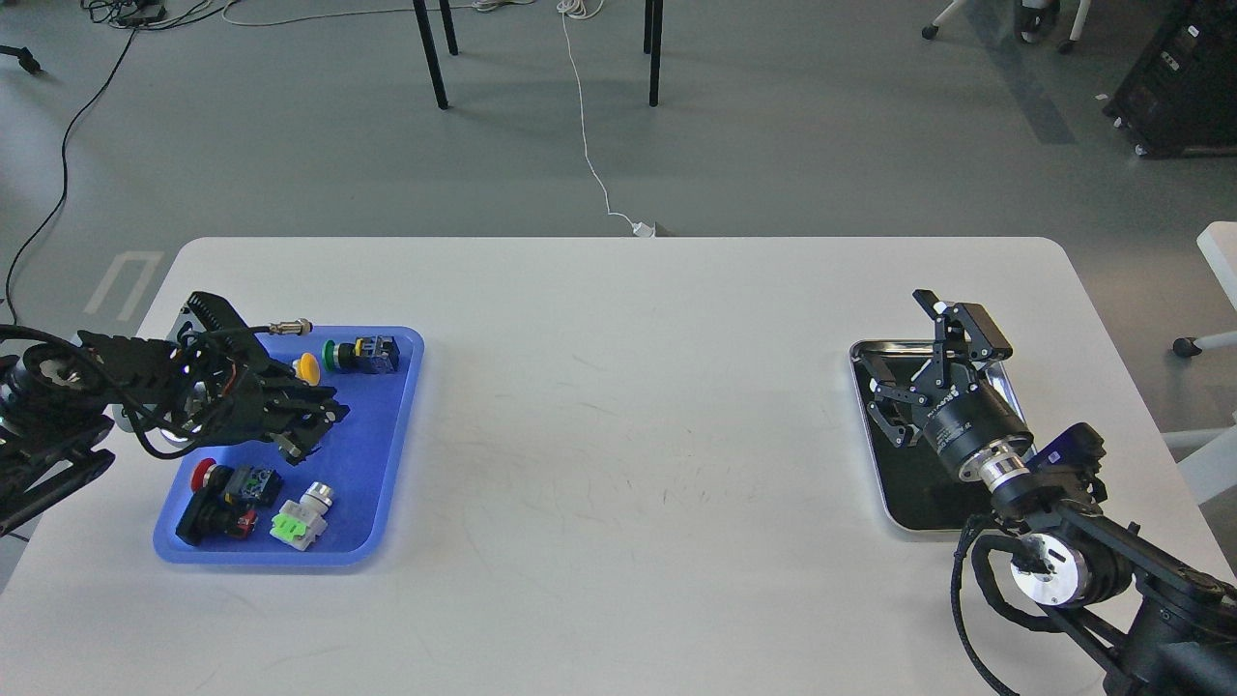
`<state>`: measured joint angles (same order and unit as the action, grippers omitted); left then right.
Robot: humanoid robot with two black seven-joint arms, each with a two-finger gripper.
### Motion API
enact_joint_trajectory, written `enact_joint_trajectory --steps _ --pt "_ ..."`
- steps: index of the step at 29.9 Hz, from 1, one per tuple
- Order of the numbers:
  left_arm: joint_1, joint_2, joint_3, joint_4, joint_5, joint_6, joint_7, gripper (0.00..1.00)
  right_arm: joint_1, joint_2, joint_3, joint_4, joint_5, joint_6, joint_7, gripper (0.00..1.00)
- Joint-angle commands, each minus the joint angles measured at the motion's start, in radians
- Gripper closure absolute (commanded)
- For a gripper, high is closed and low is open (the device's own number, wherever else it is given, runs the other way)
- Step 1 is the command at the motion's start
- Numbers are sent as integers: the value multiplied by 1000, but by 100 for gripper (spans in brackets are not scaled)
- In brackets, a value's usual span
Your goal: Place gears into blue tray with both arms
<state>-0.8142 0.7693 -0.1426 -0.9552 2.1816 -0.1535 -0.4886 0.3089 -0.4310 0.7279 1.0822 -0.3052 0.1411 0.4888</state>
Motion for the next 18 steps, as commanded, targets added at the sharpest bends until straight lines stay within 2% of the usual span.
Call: enact_joint_trajectory --steps 1,4,5,10,12,14,18 --pt "4 -1 0 1 0 0 0 38 2 0 1 -1 0 0 0 3" --pt "9 5 -6 1 0 2 0 21 4 0 1 -1 0 0 0 3" --pt "9 11 -15 0 0 2 0 18 4 0 1 -1 0 0 0 3" --pt "7 54 -159 -59 -193 12 0 12 9 0 1 11 0 -5 0 3" --pt "10 65 -199 -108 -365 17 0 9 16 0 1 12 0 -11 0 3" --pt "21 64 -209 -132 -594 31 0 2 32 0 -1 10 0 -17 0 3" --pt "102 39 -218 -206 -1096 87 0 1 39 15 -4 12 -2 -41 0 3"
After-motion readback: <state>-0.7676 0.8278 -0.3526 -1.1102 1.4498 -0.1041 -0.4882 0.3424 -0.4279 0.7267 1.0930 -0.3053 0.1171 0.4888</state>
